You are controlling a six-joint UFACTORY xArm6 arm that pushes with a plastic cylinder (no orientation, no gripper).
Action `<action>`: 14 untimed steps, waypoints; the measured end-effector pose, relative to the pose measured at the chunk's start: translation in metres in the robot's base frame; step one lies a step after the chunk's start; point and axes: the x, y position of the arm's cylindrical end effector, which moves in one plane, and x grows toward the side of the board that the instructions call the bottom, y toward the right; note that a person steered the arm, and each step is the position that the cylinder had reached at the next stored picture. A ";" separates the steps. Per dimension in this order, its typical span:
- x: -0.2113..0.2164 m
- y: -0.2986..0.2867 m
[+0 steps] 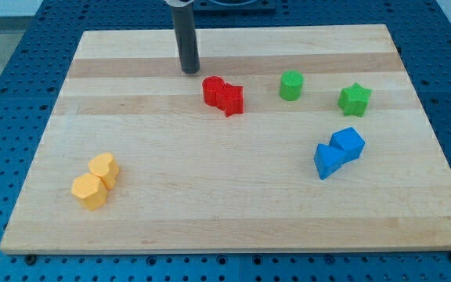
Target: Push the green circle close to the green star
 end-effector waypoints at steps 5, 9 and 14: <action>-0.008 0.116; -0.008 0.122; 0.013 0.113</action>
